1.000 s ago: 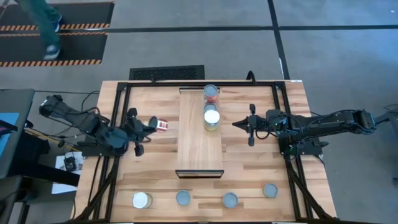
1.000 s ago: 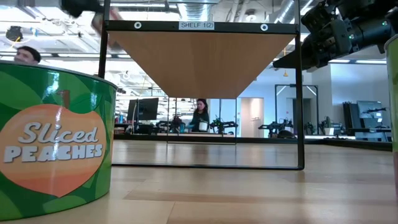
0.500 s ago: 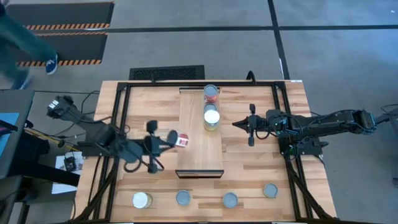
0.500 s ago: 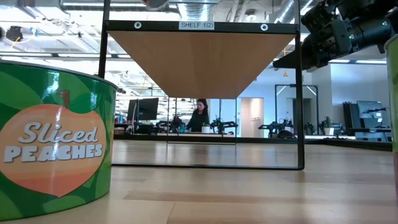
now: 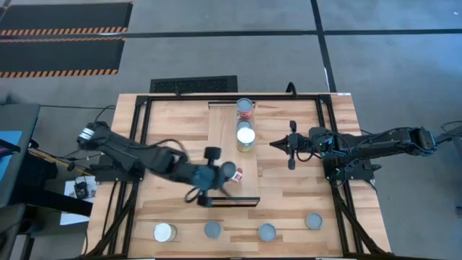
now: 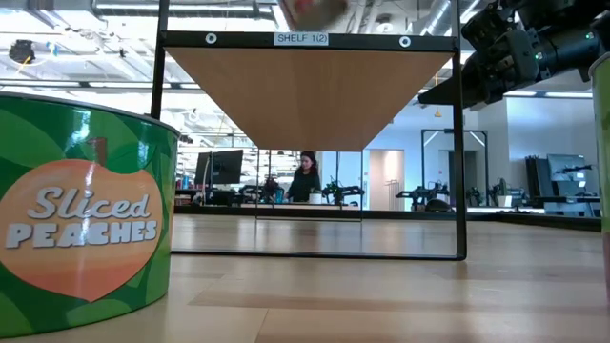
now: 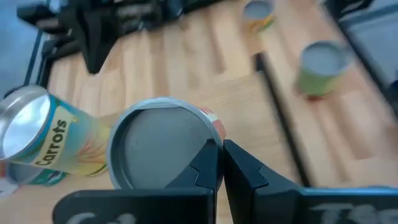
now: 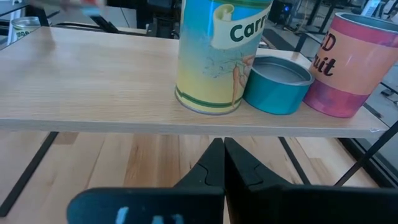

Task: Pick and place cans onto a shelf
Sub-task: Put the small red can on the shelf

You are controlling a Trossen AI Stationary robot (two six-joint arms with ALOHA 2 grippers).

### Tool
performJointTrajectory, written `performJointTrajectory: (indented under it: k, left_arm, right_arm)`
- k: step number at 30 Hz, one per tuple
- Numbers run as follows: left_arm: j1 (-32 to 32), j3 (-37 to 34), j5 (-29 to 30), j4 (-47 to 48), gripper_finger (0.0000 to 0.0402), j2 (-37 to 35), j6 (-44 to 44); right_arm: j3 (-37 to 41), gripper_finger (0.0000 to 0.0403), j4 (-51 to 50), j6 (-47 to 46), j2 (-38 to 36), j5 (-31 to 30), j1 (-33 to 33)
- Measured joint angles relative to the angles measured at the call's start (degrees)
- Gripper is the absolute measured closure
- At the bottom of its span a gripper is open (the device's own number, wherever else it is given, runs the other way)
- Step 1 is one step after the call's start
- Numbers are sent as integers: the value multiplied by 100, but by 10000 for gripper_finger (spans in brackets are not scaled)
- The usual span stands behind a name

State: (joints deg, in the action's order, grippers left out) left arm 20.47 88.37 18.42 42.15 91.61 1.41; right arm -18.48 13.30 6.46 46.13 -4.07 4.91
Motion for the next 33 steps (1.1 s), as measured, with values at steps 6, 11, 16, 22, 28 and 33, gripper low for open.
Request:
performJointTrajectory:
  k: [6,11,16,22,28,33]
  left_arm:
    - [-602,690,-331,399,400,749,141]
    - [-968,967,-536,515,400,1090,312]
    - [-1163,975,-671,492,400,1163,398]
    - [-1321,977,-767,474,400,1163,395]
    - [-1376,978,-973,492,400,1163,396]
    - [-1453,977,-1062,494,400,1163,396]
  right_arm:
    - [0,391,0,1,0,0,0]
    - [0,391,-40,0,0,0,0]
    - [0,391,-73,0,0,1,0]
    - [0,390,-72,-2,0,0,0]
    - [0,390,-72,-2,0,0,1]
    - [0,390,-72,-2,0,0,0]
